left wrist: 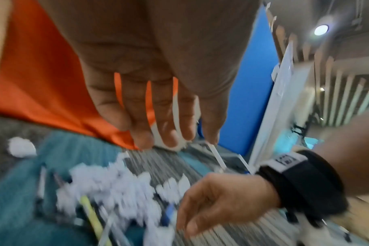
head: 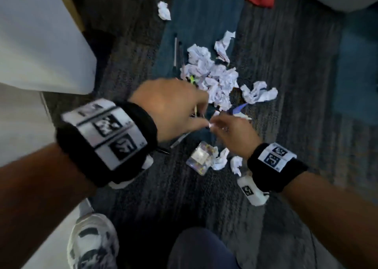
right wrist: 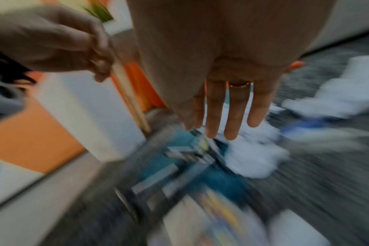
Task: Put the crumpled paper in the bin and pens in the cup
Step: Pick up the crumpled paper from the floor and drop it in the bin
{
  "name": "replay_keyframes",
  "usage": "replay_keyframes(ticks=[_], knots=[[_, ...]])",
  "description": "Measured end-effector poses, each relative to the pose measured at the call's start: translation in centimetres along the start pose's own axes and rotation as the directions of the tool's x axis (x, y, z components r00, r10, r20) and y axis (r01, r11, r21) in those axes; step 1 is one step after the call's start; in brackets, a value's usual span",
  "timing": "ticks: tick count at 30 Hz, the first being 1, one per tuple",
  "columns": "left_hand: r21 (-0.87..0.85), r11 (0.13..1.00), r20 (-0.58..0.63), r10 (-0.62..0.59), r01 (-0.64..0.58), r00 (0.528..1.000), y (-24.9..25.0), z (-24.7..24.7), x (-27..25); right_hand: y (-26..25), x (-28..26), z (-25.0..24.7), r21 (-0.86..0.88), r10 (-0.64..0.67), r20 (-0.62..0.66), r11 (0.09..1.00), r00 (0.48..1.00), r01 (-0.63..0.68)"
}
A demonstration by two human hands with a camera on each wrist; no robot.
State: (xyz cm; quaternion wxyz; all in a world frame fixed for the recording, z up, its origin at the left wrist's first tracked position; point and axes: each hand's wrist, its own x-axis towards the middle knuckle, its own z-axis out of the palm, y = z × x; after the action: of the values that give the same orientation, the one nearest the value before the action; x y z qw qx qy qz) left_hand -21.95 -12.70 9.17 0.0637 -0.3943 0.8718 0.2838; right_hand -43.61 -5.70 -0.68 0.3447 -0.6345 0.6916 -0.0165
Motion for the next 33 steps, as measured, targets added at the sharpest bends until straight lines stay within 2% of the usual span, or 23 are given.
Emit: replay_keyframes(ticks=[2,4,7,9,13,15,16,19,21,23,27,31,33], knots=[[0.033,0.996,0.17,0.07,-0.077,0.983,2.1,4.3,1.1,4.0,-2.4,1.5,-0.083,0.135,0.064,0.988,0.989,-0.129],[0.07,0.989,0.262,0.11,-0.133,0.959,3.7,8.0,1.8,6.9,-4.3,3.0,-0.095,0.227,0.097,0.971,0.969,-0.218],[0.103,0.979,0.368,0.126,-0.175,0.921,5.3,12.5,2.6,9.8,-5.7,4.9,-0.091,0.261,0.079,0.963,0.962,-0.254],[0.122,0.969,0.395,0.15,-0.214,0.906,6.1,15.0,2.9,11.1,-5.5,6.0,-0.085,0.264,0.078,0.962,0.961,-0.258],[0.143,0.959,0.378,0.177,-0.246,0.909,7.9,18.3,4.4,12.2,-5.1,7.8,-0.061,0.356,0.06,0.934,0.933,-0.352],[0.184,0.958,0.246,0.174,-0.222,0.954,9.2,19.6,5.4,12.2,-5.3,8.4,-0.05,0.376,0.034,0.926,0.926,-0.374],[0.167,0.972,0.219,0.128,-0.167,0.967,9.6,20.0,5.7,12.1,-5.6,8.6,-0.048,0.394,0.031,0.919,0.919,-0.392],[0.183,0.972,0.219,0.107,-0.149,0.97,10.0,23.8,6.8,12.1,-6.4,9.0,-0.005,0.436,-0.011,0.9,0.9,-0.436],[0.217,0.965,0.171,0.109,-0.145,0.979,9.8,25.2,6.6,12.3,-7.2,9.0,0.04,0.447,-0.053,0.895,0.893,-0.445],[0.275,0.95,0.194,0.093,-0.146,0.977,9.3,26.2,6.3,12.1,-7.9,8.8,0.088,0.455,-0.065,0.889,0.888,-0.449],[0.255,0.952,0.236,0.108,-0.169,0.966,8.5,25.9,6.3,11.6,-8.8,8.0,0.167,0.481,-0.107,0.871,0.87,-0.461],[0.197,0.96,0.162,0.17,-0.201,0.972,8.3,24.4,7.0,10.8,-8.4,7.0,0.239,0.466,-0.166,0.874,0.869,-0.423],[0.115,0.968,0.194,0.198,-0.223,0.961,8.5,22.5,7.1,10.0,-7.9,6.0,0.247,0.434,-0.21,0.891,0.876,-0.382]])
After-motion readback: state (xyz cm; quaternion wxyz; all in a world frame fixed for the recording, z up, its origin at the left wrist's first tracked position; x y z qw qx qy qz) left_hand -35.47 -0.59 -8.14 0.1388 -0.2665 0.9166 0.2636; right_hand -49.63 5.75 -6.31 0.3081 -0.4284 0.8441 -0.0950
